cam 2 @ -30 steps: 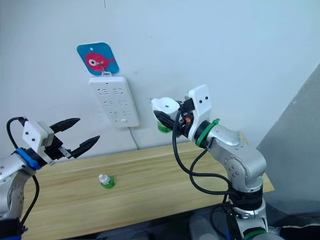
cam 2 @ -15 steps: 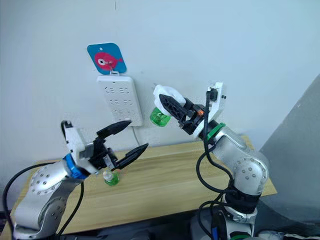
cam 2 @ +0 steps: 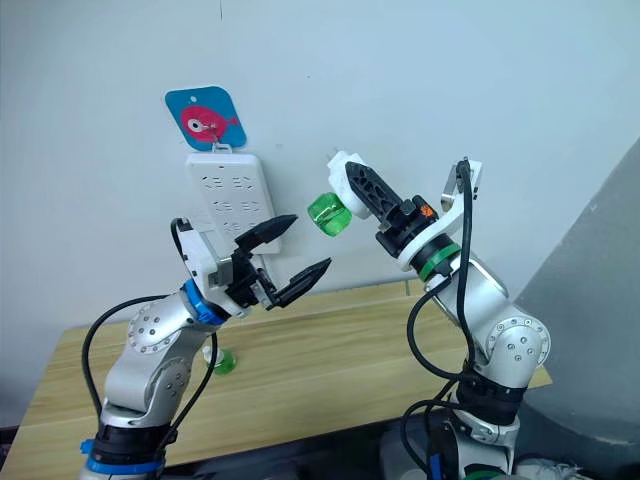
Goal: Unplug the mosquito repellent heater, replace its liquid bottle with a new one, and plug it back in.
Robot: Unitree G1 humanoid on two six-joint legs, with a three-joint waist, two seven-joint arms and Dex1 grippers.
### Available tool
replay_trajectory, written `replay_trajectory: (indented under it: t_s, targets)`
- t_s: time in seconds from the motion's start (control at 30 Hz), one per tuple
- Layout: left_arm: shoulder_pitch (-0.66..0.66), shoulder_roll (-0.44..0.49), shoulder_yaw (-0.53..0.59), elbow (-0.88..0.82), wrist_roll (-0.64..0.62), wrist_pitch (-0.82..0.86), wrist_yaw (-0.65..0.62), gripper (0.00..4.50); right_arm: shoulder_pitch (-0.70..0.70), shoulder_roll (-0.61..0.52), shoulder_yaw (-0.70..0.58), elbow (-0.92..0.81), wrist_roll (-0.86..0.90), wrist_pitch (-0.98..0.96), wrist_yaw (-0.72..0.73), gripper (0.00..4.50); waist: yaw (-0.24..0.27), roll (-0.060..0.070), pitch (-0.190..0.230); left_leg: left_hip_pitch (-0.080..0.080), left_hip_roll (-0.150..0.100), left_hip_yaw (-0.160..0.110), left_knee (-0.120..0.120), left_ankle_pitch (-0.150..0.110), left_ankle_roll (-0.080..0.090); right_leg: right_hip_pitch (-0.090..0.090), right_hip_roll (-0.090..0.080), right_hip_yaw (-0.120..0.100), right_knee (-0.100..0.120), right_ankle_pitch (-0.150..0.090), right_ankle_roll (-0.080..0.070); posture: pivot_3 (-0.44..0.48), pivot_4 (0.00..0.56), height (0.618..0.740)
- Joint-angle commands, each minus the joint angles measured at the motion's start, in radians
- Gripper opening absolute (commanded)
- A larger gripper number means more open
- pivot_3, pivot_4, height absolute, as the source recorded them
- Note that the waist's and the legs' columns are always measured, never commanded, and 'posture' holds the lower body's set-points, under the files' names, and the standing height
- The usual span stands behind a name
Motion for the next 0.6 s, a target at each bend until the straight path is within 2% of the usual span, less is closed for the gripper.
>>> replay_trajectory:
  t_s: [0.03, 0.3, 0.6]
  targets:
    - [-0.038, -0.020, -0.008, 0.008, 0.021, -0.062, 0.012, 4.50, -0.001, -0.022, 0.049, -0.035, 0.060, -0.066, -0.031, 2.94, -0.002, 0.001, 0.000, 0.000, 0.000, 0.000, 0.000, 0.000, 0.000, 0.000, 0.000, 0.000, 0.000, 0.000, 0.000, -0.197, 0.053, 0.736]
    - [-0.050, -0.024, -0.027, 0.015, 0.009, -0.081, -0.016, 4.50, 0.018, -0.095, 0.127, -0.054, 0.104, -0.158, -0.065, 2.94, -0.010, 0.002, -0.001, 0.000, 0.000, 0.000, 0.000, 0.000, 0.000, 0.000, 0.000, 0.000, 0.000, 0.000, 0.000, -0.215, 0.043, 0.736]
    - [-0.061, -0.058, -0.042, 0.015, 0.020, -0.086, 0.008, 4.50, 0.033, -0.154, 0.169, -0.037, 0.121, -0.222, -0.038, 2.94, -0.010, 0.003, -0.002, 0.000, 0.000, 0.000, 0.000, 0.000, 0.000, 0.000, 0.000, 0.000, 0.000, 0.000, 0.000, -0.220, 0.041, 0.736]
